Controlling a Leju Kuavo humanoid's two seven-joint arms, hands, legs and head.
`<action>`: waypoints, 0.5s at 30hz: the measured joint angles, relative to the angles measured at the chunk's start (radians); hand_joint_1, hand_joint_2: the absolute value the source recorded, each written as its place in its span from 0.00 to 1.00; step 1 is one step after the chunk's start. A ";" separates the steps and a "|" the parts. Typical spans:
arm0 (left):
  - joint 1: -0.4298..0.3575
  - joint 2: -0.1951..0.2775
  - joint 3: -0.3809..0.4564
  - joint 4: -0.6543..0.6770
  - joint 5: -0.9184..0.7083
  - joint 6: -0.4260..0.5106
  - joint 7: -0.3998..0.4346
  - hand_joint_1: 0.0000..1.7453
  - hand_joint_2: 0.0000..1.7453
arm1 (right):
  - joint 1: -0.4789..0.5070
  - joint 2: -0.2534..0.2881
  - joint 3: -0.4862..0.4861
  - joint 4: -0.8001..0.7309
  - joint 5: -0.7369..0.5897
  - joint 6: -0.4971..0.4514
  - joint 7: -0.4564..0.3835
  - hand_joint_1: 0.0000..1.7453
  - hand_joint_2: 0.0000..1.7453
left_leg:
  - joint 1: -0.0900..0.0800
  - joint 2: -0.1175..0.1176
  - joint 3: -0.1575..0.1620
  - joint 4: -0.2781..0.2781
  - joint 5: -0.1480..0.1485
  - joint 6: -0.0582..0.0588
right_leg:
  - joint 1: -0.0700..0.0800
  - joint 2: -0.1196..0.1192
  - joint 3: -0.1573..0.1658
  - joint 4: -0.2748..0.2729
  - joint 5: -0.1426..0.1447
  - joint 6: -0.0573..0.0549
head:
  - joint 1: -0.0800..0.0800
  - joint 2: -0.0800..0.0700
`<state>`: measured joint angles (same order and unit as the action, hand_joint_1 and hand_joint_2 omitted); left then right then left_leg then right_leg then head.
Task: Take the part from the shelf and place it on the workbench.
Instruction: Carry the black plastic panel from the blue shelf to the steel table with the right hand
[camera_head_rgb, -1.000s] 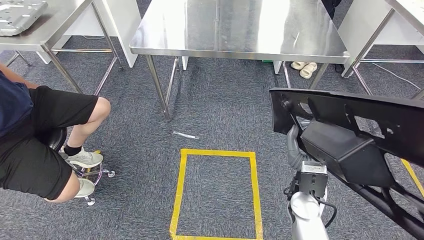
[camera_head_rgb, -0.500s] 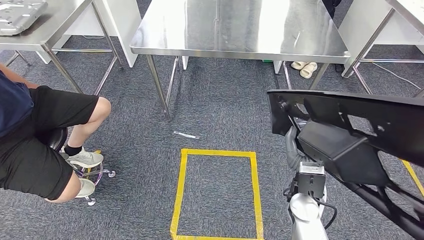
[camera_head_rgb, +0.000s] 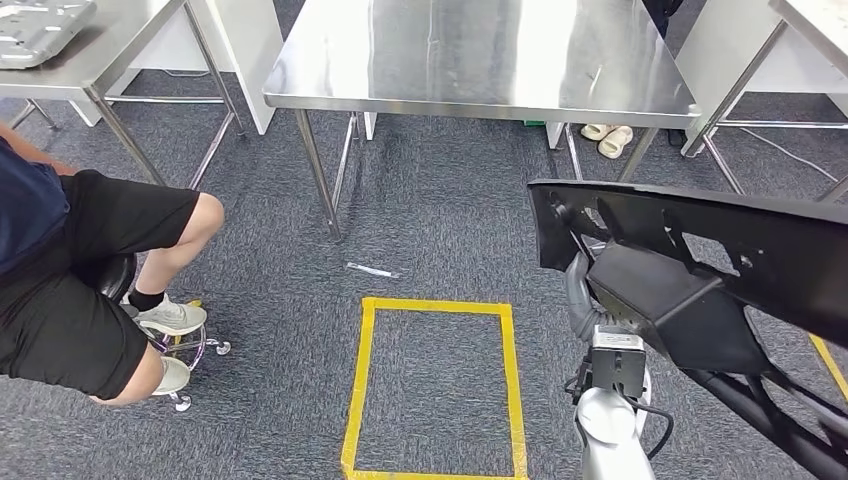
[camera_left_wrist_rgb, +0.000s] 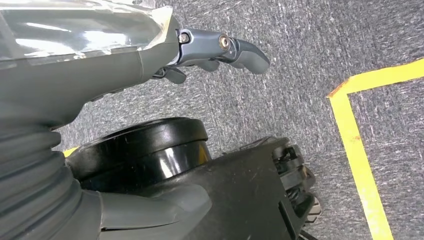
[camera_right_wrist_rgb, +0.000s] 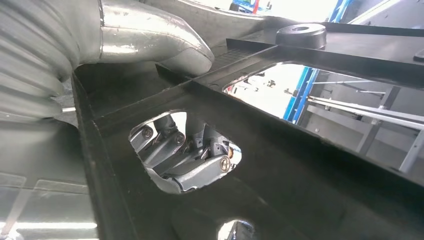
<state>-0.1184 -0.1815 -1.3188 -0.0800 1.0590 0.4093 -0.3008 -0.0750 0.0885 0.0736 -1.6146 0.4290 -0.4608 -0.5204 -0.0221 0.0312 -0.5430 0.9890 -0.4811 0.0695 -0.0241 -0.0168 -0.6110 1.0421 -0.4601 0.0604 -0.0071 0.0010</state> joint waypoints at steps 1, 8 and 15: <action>0.000 -0.001 0.000 0.001 0.000 0.000 0.000 0.00 1.00 | 0.000 0.000 0.000 -0.001 0.000 0.000 0.000 1.00 1.00 | 0.004 0.001 0.002 -0.003 0.002 0.003 | 0.000 0.003 -0.024 0.048 -0.021 -0.001 | 0.002 0.000; 0.000 -0.004 0.000 0.005 0.000 0.002 0.000 0.00 1.00 | 0.002 -0.001 0.000 0.000 0.000 0.001 0.000 1.00 1.00 | 0.013 -0.003 0.017 -0.001 -0.012 -0.013 | -0.009 0.003 -0.054 0.092 -0.013 0.034 | 0.005 0.000; -0.003 -0.005 0.000 0.014 0.004 0.006 0.000 0.00 1.00 | -0.005 0.002 0.001 0.000 0.001 0.009 0.000 1.00 1.00 | 0.011 -0.010 0.012 0.031 -0.051 -0.045 | -0.009 0.015 0.019 -0.028 0.006 -0.022 | 0.001 0.000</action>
<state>-0.1210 -0.1869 -1.3188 -0.0658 1.0633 0.4152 -0.3010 -0.0803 0.0900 0.0748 -1.6144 0.4300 -0.4520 -0.5203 -0.0115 0.0209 -0.5309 1.0198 -0.5324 0.0240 -0.0332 -0.0020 -0.5916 1.0137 -0.4540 0.0385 -0.0060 0.0010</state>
